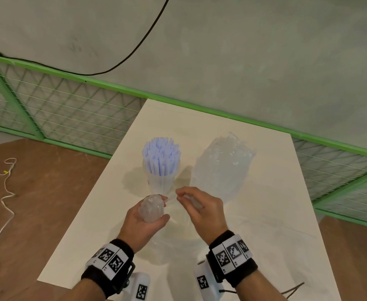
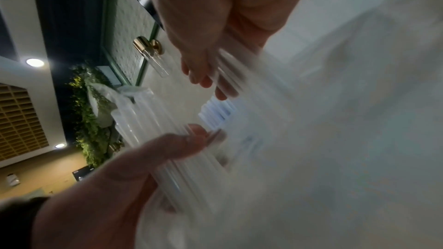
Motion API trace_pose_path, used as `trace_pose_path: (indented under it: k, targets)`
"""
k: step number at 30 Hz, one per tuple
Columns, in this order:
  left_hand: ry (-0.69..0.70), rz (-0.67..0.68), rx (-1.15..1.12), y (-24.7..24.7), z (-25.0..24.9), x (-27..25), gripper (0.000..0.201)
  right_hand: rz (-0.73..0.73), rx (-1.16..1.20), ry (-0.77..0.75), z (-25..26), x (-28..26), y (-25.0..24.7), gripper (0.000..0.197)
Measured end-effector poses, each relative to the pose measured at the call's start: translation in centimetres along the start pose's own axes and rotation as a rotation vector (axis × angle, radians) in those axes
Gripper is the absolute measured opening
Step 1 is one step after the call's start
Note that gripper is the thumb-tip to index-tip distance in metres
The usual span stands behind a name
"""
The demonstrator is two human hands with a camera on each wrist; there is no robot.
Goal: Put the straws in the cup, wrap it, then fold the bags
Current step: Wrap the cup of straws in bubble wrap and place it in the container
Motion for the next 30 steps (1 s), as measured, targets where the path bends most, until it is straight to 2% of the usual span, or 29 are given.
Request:
trace_pose_path:
  k: [2,5,8,12,18,23,27,30]
  targets:
    - [0.003,0.005,0.000,0.2,-0.2,0.0,0.031,0.026,0.036,0.084,-0.5,-0.7,0.1,0.015]
    - [0.005,0.006,0.000,0.4,-0.4,0.1,0.031,-0.029,0.015,0.073,0.2,-0.1,-1.3,0.015]
    - [0.000,0.013,-0.001,0.4,-0.4,0.1,0.033,-0.153,0.044,0.021,2.7,2.5,-4.5,0.018]
    - [-0.021,0.002,0.010,0.5,-0.3,0.2,0.034,-0.397,0.233,-0.050,6.6,6.7,-10.5,0.025]
    - [-0.016,-0.003,0.035,0.6,-0.3,0.2,0.030,-0.511,0.266,-0.067,7.2,10.3,-15.9,0.026]
    - [-0.025,-0.002,0.014,0.3,-0.4,0.2,0.035,-0.487,0.211,-0.109,7.2,11.2,-17.3,0.026]
    - [-0.025,-0.006,0.014,0.4,-0.5,0.2,0.035,-0.369,0.149,-0.063,4.9,10.8,-15.9,0.024]
    - [-0.039,-0.009,0.015,0.3,-0.3,0.4,0.032,-0.248,-0.091,-0.088,2.7,10.0,-14.5,0.021]
Point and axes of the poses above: each hand's wrist, its own x-axis towards the middle knuckle, its own y-axis out of the palm, z = x × y, the point moved 5 cm from there along x, towards the middle knuckle, and after that the axes turned 9 degrees about -y, right-handed, at the moved point
